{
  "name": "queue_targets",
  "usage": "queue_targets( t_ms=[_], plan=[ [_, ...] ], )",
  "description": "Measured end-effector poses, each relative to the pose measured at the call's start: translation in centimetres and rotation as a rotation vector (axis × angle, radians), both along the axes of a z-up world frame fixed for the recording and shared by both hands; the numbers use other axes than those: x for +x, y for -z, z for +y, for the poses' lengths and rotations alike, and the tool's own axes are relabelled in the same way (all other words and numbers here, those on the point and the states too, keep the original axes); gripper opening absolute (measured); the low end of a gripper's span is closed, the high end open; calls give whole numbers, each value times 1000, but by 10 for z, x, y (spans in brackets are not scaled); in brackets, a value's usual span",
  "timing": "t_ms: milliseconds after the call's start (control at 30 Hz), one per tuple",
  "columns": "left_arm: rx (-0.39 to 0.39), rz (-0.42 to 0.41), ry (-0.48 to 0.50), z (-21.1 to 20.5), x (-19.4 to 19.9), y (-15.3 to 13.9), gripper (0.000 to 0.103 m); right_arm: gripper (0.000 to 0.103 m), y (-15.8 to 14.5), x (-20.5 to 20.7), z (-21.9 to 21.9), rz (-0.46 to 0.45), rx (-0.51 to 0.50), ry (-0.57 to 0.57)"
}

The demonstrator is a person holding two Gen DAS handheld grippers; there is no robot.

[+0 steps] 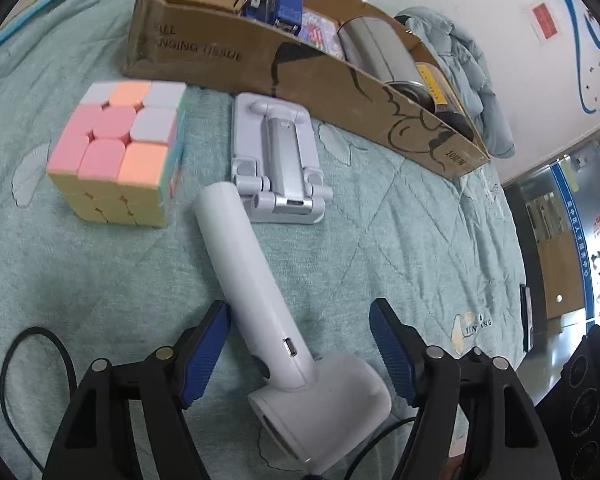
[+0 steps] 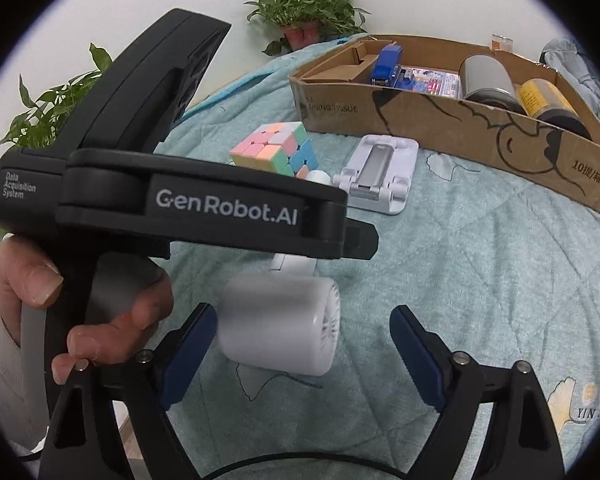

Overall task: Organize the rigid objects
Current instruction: 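Close the left gripper on the hair dryer handle while the right gripper clamps its head, then lift the hair dryer with both grippers and carry it over the box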

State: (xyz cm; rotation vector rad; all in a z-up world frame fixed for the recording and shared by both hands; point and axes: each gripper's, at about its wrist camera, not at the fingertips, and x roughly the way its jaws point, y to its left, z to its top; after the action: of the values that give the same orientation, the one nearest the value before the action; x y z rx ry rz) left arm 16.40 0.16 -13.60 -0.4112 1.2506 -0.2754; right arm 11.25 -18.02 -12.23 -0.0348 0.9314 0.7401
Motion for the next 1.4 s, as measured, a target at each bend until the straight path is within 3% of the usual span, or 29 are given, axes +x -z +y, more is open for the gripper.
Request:
queue_targets(
  t_ms=[133, 233, 300, 633, 767, 1067, 1400],
  plan=[
    [-44, 52, -1, -12, 0, 7, 59, 66, 6, 4, -9, 42, -33, 12],
    [-49, 64, 4, -21, -2, 10, 54, 62, 12, 4, -18, 96, -33, 12],
    [-40, 78, 2, -23, -3, 13, 41, 60, 15, -1, -22, 100, -54, 15],
    [0, 50, -24, -27, -7, 3, 39, 59, 8, -10, -22, 54, -66, 11],
    [27, 4, -4, -26, -7, -12, 38, 57, -7, -14, -20, -7, -65, 13],
    [35, -98, 44, -30, 2, -53, 34, 57, -21, -8, -22, -36, -40, 50],
    [24, -234, 82, -45, 57, -108, 33, 56, -57, 40, -30, -132, -15, 143]
  ],
)
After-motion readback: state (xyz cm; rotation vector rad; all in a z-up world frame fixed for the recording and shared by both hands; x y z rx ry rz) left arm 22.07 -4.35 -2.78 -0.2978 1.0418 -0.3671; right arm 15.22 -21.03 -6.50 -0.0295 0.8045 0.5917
